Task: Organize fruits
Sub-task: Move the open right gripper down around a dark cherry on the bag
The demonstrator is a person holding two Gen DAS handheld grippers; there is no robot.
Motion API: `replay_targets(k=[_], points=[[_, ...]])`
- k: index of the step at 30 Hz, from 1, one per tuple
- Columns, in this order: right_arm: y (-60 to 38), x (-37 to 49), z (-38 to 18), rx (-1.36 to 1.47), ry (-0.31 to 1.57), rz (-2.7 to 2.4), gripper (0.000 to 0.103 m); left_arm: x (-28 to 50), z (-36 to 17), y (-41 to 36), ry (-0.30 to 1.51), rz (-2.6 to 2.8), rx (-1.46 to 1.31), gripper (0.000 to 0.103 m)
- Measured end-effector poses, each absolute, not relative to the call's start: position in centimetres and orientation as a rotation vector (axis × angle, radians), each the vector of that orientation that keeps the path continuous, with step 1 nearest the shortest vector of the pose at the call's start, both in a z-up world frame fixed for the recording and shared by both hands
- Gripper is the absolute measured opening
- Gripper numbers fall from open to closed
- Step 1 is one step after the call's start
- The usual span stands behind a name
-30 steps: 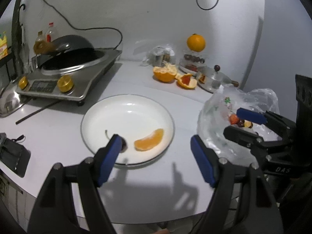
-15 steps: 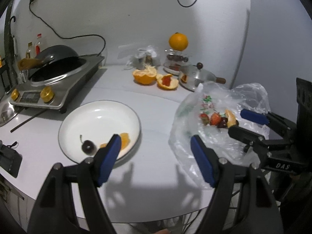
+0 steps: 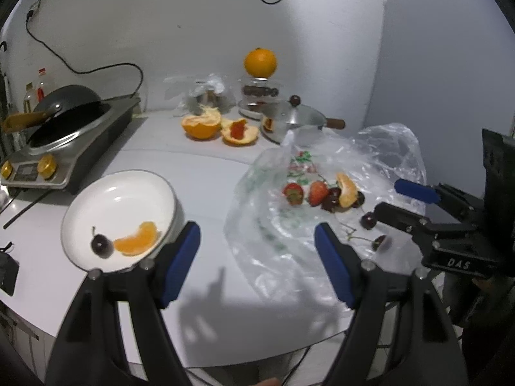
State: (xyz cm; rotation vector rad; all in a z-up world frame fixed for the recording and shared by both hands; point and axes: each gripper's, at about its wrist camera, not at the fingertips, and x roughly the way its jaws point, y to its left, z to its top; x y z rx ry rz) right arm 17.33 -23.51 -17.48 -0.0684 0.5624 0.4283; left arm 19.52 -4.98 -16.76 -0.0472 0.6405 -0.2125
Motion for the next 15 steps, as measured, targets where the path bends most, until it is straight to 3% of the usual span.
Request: replay_targets(k=[15], points=[[-27.2,18.2,-19.6,-0.064,0.618,0.397,0.073,20.9,-17.0,-10.0,0.658,-0.274,-0.012,0.075]])
